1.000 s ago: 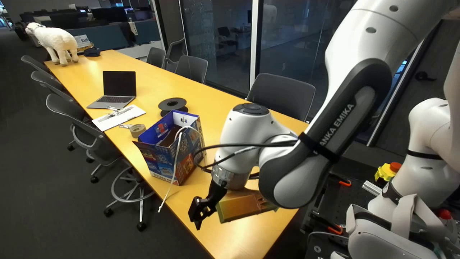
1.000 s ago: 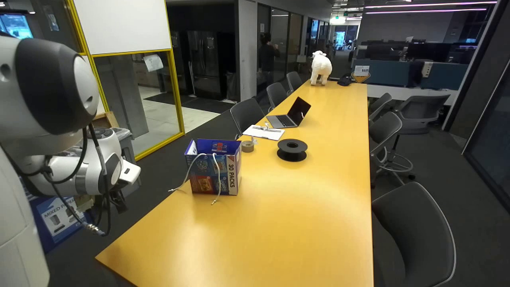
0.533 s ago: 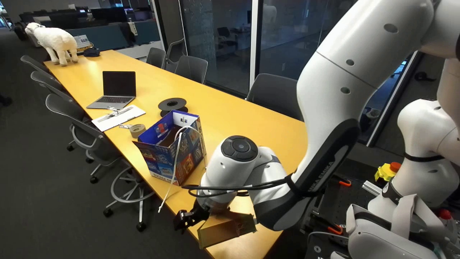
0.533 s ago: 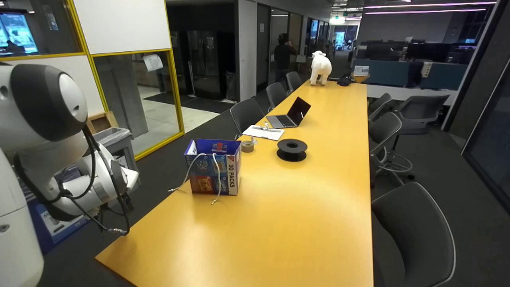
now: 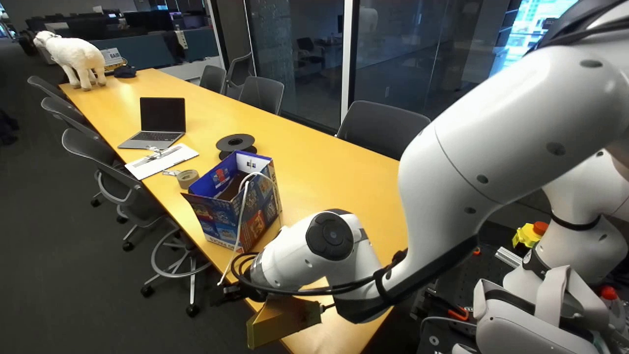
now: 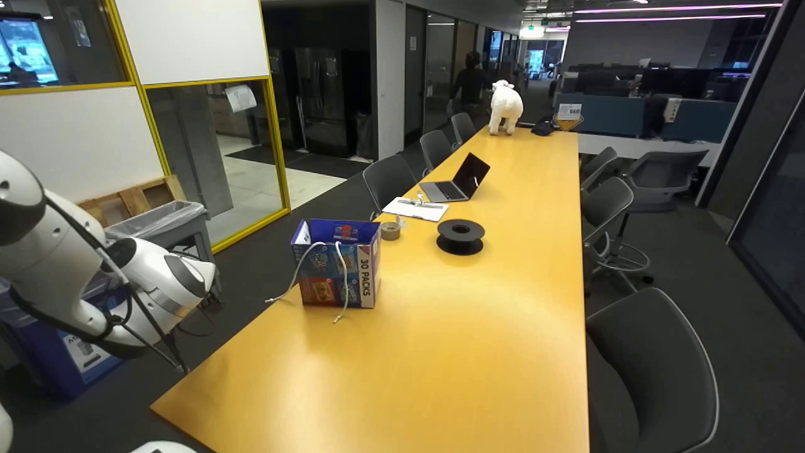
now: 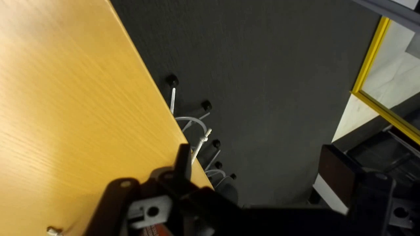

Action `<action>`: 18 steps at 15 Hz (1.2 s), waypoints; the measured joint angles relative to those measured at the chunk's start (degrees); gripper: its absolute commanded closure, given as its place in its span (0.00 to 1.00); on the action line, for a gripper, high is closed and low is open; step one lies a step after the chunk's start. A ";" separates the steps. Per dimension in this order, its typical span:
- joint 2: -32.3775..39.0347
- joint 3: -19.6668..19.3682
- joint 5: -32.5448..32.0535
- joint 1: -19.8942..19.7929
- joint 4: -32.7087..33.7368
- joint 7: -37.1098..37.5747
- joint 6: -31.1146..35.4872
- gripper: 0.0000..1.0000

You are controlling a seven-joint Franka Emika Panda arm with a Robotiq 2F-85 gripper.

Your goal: Put the ropes into the box.

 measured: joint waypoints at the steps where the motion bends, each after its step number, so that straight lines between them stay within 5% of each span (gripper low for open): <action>1: 2.07 -1.31 4.94 2.06 0.64 -2.18 0.01 0.00; 8: 21.06 -3.99 26.25 6.46 9.80 -11.74 -3.27 0.00; 18: 34.09 -12.31 29.52 -0.13 25.91 -12.14 -13.85 0.00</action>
